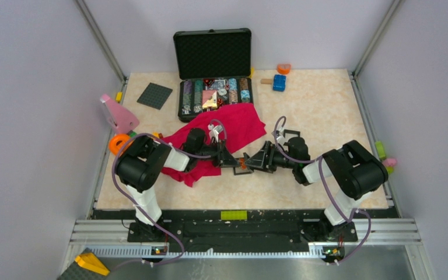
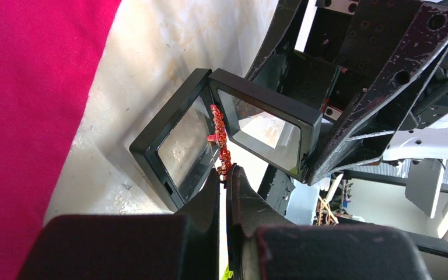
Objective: Remove the brooch from the garment
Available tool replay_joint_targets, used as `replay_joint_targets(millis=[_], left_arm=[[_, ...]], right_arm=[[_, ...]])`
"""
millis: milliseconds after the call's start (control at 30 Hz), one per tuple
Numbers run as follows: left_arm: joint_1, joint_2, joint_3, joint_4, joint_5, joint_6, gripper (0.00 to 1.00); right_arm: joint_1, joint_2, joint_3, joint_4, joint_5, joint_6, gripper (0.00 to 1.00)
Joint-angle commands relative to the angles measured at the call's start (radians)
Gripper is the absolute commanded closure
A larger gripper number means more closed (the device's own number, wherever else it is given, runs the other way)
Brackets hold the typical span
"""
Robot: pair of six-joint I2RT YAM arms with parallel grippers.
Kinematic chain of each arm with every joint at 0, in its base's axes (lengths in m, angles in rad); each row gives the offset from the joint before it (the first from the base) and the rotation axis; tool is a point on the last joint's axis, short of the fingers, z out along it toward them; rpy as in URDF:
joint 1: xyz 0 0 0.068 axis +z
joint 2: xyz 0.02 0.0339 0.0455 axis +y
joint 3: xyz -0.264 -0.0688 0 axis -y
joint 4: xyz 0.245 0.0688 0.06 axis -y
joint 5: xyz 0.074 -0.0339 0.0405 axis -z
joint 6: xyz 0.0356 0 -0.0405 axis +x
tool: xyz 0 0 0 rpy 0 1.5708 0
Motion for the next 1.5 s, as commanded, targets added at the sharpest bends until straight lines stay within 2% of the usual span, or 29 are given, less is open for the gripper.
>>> replay_joint_targets(millis=[0,167,300,400,467,700,900,1033,1233,1467], left_arm=[[-0.006,-0.008,0.02,-0.005,0.003,0.035,1.0],[-0.005,-0.013,0.023,-0.033,-0.014,0.053,1.0],[-0.006,-0.015,0.054,-0.136,-0.02,0.107,0.99],[-0.006,-0.023,0.06,-0.156,-0.008,0.119,0.79],[-0.006,-0.039,0.058,-0.167,-0.017,0.13,0.69],[-0.005,-0.09,0.069,-0.235,-0.067,0.169,0.61],[0.0,-0.205,0.026,-0.273,-0.136,0.221,0.54],[0.009,-0.228,0.004,-0.286,-0.153,0.232,0.54],[0.019,-0.249,-0.007,-0.357,-0.222,0.263,0.67],[0.052,-0.316,-0.046,-0.366,-0.299,0.255,0.69]], right_arm=[[0.013,0.011,0.029,0.064,-0.006,-0.002,0.47],[0.013,0.011,0.033,0.065,-0.009,0.0,0.47],[0.013,0.011,0.035,0.06,-0.011,0.0,0.47],[0.013,0.01,0.036,0.059,-0.013,-0.001,0.47],[0.014,0.011,0.037,0.058,-0.017,-0.001,0.47],[0.013,0.001,0.043,0.039,-0.018,-0.005,0.47],[0.013,-0.004,0.049,0.004,-0.012,-0.025,0.47],[0.013,-0.005,0.055,-0.021,-0.009,-0.037,0.47],[0.013,-0.003,0.064,-0.041,0.0,-0.039,0.47],[0.029,-0.048,0.136,-0.332,0.098,-0.144,0.44]])
